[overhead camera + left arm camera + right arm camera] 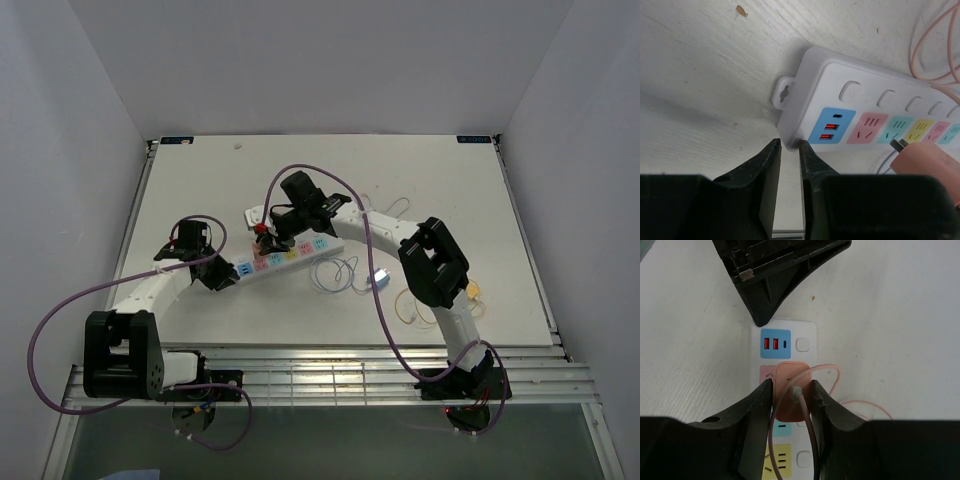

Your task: Insert the plug

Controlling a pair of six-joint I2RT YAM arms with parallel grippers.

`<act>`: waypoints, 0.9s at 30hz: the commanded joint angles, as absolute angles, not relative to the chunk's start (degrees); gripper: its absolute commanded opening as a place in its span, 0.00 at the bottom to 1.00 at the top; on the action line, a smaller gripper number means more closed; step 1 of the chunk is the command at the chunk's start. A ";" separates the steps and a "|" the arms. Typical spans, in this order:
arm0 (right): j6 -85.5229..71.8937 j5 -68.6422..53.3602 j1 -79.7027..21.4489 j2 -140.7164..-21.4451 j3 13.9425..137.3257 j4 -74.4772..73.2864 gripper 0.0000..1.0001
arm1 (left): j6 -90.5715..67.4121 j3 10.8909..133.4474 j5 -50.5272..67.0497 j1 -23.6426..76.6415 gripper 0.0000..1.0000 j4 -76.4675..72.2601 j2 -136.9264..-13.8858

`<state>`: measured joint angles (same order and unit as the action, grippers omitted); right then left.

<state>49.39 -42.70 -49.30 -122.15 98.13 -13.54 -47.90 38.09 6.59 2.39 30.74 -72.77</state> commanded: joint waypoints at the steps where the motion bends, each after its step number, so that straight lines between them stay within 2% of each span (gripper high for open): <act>1: 53.61 -45.35 -49.92 -123.92 102.21 -13.35 0.08 | -47.99 38.05 5.45 2.11 0.32 30.32 -72.16; 8: 56.34 -46.05 -50.54 -125.86 105.47 -16.87 0.08 | -48.25 38.41 4.66 2.11 0.32 31.03 -71.72; 27: 59.33 -42.19 -50.98 -127.53 104.59 -17.58 0.08 | -47.73 37.97 5.10 2.11 0.32 31.46 -71.63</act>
<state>58.11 -43.03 -50.76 -127.13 102.83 -17.91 -48.07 38.09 6.37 2.39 30.83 -72.69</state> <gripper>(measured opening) 0.390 0.318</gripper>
